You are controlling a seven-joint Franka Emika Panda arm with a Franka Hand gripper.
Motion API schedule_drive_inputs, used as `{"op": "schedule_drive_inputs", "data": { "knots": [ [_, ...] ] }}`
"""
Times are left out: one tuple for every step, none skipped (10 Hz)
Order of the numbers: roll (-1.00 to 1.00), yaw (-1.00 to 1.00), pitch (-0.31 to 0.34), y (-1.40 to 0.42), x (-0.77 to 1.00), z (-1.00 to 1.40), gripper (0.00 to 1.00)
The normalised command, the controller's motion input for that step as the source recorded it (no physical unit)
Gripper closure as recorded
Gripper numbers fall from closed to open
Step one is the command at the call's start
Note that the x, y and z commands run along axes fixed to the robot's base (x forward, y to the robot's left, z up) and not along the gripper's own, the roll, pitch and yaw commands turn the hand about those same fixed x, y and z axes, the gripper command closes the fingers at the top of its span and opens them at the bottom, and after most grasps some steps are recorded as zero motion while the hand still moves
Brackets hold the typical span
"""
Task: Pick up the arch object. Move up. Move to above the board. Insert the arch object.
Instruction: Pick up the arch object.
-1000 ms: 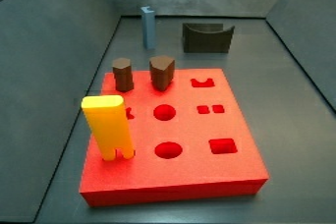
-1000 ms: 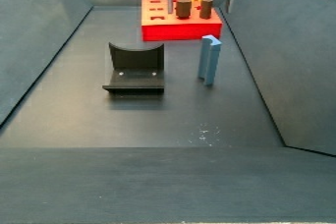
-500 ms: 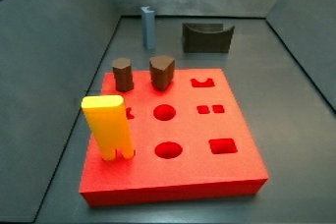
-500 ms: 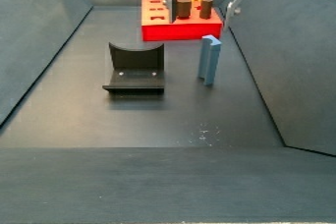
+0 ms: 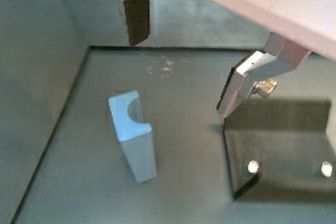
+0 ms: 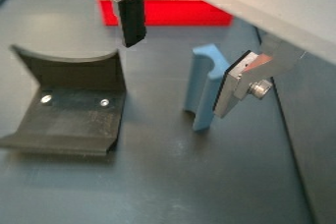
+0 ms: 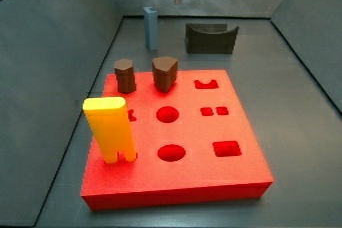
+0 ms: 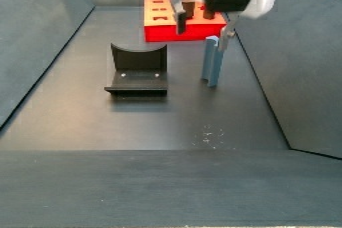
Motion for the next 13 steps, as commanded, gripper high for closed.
{"op": "schedule_drive_inputs", "data": {
  "knots": [
    [-0.15, -0.86, -0.061, -0.11, -0.03, -0.34, 0.00],
    [-0.11, -0.89, -0.004, -0.12, 0.00, -0.33, 0.00],
    [-0.15, -0.74, 0.000, -0.17, -0.11, -0.41, 0.00],
    [-0.11, -0.47, 0.050, -0.27, -0.39, -0.37, 0.00],
    [-0.09, -0.44, 0.256, -0.28, -0.24, -0.32, 0.00],
    [-0.16, -0.43, 0.290, -0.22, -0.21, -0.41, 0.00],
    [-0.18, -0.52, 0.111, -0.16, -0.27, -0.24, 0.00],
    [0.00, -0.54, 0.000, -0.16, -0.16, -0.06, 0.00],
    [0.03, -0.67, 0.033, -0.09, -0.22, -0.05, 0.00],
    [0.00, -0.38, 0.001, 0.00, -0.13, -0.01, 0.00],
    [0.00, 0.00, 0.006, 0.00, 0.00, 0.00, 0.00],
    [0.00, 0.00, 0.000, 0.00, 0.00, 0.00, 0.00],
    [0.00, 0.00, 0.000, 0.00, 0.00, 0.00, 1.00]
  ]
}}
